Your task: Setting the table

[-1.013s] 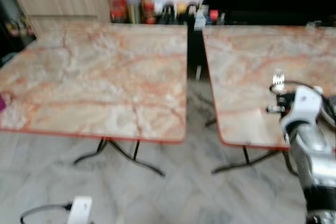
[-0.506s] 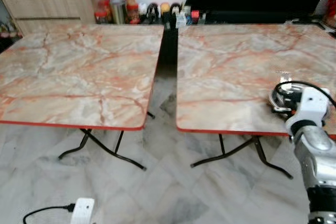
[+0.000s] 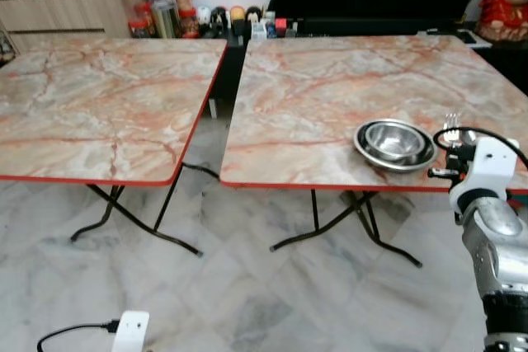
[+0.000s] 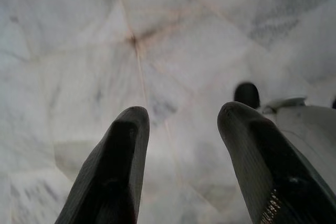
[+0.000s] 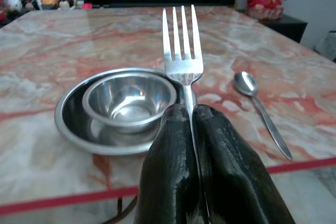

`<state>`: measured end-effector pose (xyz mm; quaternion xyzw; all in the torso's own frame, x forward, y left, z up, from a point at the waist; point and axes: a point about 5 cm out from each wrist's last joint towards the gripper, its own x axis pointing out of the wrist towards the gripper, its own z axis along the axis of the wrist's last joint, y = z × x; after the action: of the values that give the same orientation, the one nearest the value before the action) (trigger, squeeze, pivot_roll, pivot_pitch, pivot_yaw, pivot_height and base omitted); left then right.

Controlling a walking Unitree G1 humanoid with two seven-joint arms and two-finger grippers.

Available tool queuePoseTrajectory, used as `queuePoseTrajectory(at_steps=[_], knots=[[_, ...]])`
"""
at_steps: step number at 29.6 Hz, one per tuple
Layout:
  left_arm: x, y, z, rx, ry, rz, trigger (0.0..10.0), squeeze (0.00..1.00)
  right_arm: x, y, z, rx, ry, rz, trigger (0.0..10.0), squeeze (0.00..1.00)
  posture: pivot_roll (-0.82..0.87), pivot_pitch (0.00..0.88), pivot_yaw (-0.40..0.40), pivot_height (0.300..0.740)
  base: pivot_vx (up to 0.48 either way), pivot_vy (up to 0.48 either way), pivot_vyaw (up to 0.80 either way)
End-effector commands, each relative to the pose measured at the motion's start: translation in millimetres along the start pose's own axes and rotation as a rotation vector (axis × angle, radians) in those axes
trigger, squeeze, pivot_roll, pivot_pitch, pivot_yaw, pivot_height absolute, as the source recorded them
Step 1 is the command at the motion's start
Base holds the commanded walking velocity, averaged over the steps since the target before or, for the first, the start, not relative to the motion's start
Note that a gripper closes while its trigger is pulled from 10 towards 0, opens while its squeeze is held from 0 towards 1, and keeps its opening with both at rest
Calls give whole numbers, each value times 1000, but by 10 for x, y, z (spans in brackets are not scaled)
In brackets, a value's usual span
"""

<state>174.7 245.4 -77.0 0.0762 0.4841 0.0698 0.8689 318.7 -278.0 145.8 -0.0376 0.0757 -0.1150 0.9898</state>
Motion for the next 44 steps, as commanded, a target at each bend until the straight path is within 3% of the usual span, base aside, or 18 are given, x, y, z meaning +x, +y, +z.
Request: queuePoseTrajectory(at_steps=[1,11,19,24,44], knots=[[-3,33,-5,-10,-3,9,10000,0,17,32,95,2,-27,9,10000,0,3,14,10,740,0,0,0],[-2,27,0,-15,-7,6,10000,0,18,87,113,1,-39,21,10000,0,7,10,11,740,0,0,0],[-3,31,-1,-11,-8,10,10000,0,30,98,106,8,-22,15,10000,0,8,4,13,740,280,0,0],[-3,34,-1,-10,-8,10,10000,0,31,106,106,17,-24,21,10000,0,8,5,15,740,296,0,-800],[-1,26,8,-9,-8,7,10000,0,42,124,148,13,-48,23,10000,0,12,7,15,740,302,0,0]])
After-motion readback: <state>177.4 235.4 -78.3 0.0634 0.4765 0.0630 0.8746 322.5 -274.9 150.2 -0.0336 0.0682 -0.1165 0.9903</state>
